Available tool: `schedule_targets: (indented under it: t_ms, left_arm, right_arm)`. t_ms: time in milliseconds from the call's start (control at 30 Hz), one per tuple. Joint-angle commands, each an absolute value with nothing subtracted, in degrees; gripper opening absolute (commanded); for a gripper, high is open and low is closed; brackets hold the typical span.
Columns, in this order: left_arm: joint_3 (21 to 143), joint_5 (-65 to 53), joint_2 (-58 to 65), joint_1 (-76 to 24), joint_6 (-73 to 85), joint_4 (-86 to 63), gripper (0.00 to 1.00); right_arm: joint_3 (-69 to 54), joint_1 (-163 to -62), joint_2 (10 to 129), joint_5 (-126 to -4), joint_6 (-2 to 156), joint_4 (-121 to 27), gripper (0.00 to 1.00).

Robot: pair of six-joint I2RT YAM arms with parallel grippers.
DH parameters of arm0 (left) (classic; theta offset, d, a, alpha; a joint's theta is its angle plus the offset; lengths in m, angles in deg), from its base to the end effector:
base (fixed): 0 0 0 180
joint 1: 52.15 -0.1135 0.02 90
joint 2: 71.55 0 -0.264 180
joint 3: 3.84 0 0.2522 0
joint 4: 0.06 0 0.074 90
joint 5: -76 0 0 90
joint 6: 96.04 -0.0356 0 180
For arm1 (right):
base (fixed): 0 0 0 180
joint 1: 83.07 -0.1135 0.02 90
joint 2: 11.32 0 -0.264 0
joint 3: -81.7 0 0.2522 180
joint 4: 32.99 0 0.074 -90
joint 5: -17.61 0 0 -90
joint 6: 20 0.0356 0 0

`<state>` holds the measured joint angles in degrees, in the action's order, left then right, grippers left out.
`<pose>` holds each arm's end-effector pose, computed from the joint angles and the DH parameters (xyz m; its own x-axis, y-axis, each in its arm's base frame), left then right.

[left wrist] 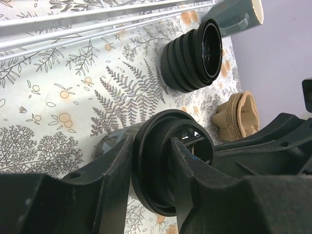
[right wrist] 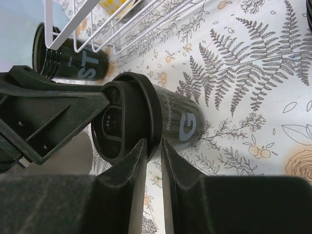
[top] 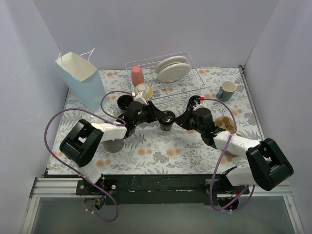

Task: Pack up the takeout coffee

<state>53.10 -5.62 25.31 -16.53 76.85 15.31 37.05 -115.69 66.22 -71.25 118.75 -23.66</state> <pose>0.2769 -0.2047 0.1684 -0.7205 -0.6915 -0.0525 -0.2505 0.3301 -0.9101 0.2315 0.1490 0.1905 -0.6387 0.4837 -0.5984 -0.1124 0.7107 0.6944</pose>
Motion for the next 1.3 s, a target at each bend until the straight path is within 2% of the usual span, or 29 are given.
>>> schedule_targets:
  t_ms: [0,133,300,700,867,1133,1267]
  left_arm:
    - [46.31,-4.86,34.71,-13.65,71.48,-10.83,0.33]
    - [46.22,-5.03,34.71,-13.56,71.13,-11.09,0.32]
    - [46.05,-6.35,33.66,-13.56,70.51,-12.14,0.32]
    - [46.31,-7.14,33.74,-13.47,70.07,-12.50,0.32]
    - [46.66,-7.32,33.66,-13.47,69.99,-12.76,0.32]
    - [46.93,-7.50,33.66,-13.39,70.07,-12.85,0.32]
    - [47.01,-7.50,33.48,-13.21,70.34,-12.94,0.32]
  right_arm:
    - [40.80,-118.05,67.27,-67.73,116.95,-37.15,0.25]
    - [31.49,-117.61,61.73,-69.67,112.55,-42.69,0.30]
    - [21.80,-116.55,62.33,-69.41,108.85,-46.66,0.34]
    - [18.20,-113.74,65.06,-72.04,105.51,-50.17,0.35]
    - [17.93,-113.04,66.81,-69.58,105.86,-50.18,0.36]
    - [22.84,-112.95,67.17,-66.78,109.64,-47.28,0.35]
    - [26.71,-112.95,67.87,-63.35,112.62,-40.79,0.33]
